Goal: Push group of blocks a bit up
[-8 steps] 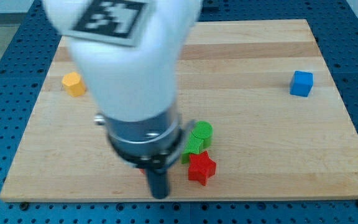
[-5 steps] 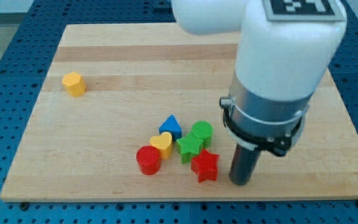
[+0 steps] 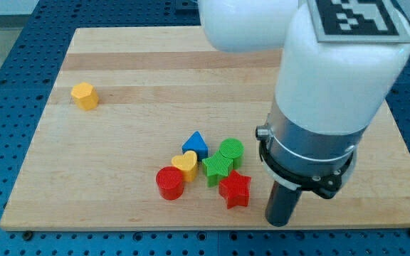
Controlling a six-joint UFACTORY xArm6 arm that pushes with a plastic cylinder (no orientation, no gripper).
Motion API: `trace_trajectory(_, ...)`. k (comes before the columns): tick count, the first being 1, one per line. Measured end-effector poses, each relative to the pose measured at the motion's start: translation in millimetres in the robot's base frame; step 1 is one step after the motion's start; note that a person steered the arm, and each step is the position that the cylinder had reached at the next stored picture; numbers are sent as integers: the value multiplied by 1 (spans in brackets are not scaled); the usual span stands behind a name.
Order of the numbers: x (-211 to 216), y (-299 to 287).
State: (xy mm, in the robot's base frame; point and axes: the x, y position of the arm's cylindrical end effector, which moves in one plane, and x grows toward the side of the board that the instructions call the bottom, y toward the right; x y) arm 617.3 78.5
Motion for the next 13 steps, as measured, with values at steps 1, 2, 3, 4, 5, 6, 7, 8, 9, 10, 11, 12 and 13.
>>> trace_trajectory(1,-2,-9)
trace_trajectory(2,-18,-11)
trace_trajectory(3,-36,-23)
trace_trajectory(4,-33,-26)
trace_trajectory(5,-16,-26)
trace_trajectory(6,2,-27)
trace_trajectory(7,-3,-39)
trace_trajectory(8,-26,-48)
trace_trajectory(9,-53,-58)
trace_trajectory(10,-78,-70)
trace_trajectory(11,-104,-86)
trace_trajectory(12,-109,-88)
trace_trajectory(13,-110,-72)
